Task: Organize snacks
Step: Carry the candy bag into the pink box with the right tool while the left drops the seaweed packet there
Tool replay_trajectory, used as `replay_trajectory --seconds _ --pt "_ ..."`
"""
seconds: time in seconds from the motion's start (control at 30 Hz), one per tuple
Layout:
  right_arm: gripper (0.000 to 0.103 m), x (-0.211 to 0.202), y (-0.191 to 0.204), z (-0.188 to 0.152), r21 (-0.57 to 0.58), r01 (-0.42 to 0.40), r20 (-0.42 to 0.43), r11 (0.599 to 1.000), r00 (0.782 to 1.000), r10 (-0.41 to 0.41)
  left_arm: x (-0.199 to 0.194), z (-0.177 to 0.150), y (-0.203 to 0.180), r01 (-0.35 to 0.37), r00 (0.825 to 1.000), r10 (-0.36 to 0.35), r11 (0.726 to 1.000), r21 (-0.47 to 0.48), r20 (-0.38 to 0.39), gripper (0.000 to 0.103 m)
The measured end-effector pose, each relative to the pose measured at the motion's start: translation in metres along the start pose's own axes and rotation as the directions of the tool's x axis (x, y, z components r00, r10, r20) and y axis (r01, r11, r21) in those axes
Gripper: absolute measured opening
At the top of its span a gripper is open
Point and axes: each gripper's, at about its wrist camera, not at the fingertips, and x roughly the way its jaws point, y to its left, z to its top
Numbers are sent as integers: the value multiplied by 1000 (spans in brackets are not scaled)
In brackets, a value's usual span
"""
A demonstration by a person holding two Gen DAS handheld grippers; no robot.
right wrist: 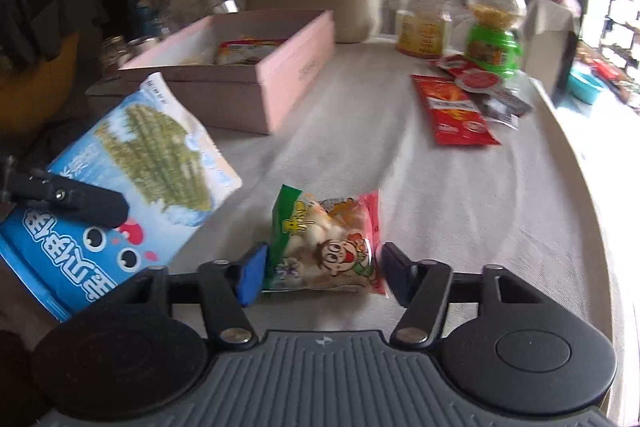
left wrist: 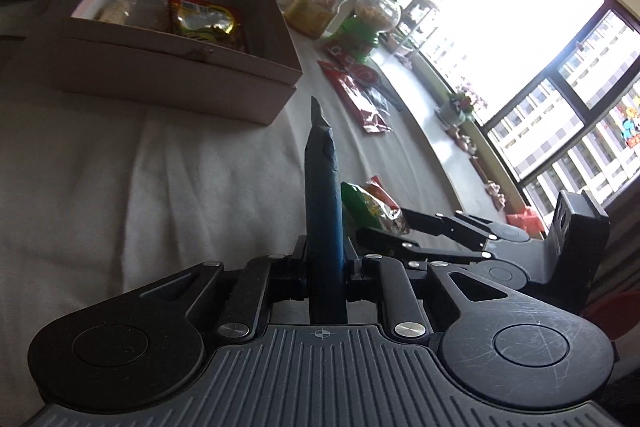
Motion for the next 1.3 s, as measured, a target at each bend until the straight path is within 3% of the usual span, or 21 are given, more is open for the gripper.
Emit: replay_trajectory --seconds 0.1,0.2,0.33,0.43,0.5,0.6,0.73,0.83,0.87,0.93,1.0,1.03,1.13,1.3 --pt "58 -16 11 11 -72 -48 11 996 999 49 -34 0 7 -18 998 19 1000 -10 67 18" --pt "58 -41 24 32 -166 -86 66 982 993 98 -73 17 12 -16 983 16 1000 -1 183 18" --pt "58 -76 45 83 -274 -32 245 961 964 102 -114 63 12 -46 937 22 997 59 348 18" --pt "58 -89 57 133 -275 14 355 961 931 88 -125 102 6 -71 895 13 991 114 446 18" --pt "58 -89 59 165 -260 36 405 965 911 76 -118 129 4 -74 877 11 991 112 480 18" --pt "58 -77 58 207 -200 64 444 978 895 32 -96 164 10 -15 880 -27 996 86 474 18" --pt "58 -49 53 235 -137 73 417 988 909 -9 -50 190 20 12 906 -37 998 61 422 18" --pt "58 -27 50 238 -134 71 381 988 924 -15 -11 198 48 84 921 -78 997 2 382 19" --pt "58 -20 49 238 -134 66 367 989 930 -12 5 199 60 76 931 -63 997 -22 360 21" --pt "58 -4 44 238 -127 59 331 990 944 -14 42 200 88 -41 963 59 996 -74 263 21" --pt "58 9 41 236 -125 57 296 990 955 -17 71 198 111 -138 972 152 987 -87 180 23" --pt "58 12 40 233 -125 58 286 991 958 -20 77 196 119 -141 973 156 985 -95 171 25" --pt "58 22 37 229 -131 66 269 989 963 -28 66 193 129 -119 962 148 984 -134 230 25" --pt "58 44 38 230 -107 56 237 993 971 -29 21 191 116 -143 897 174 984 -105 406 25"
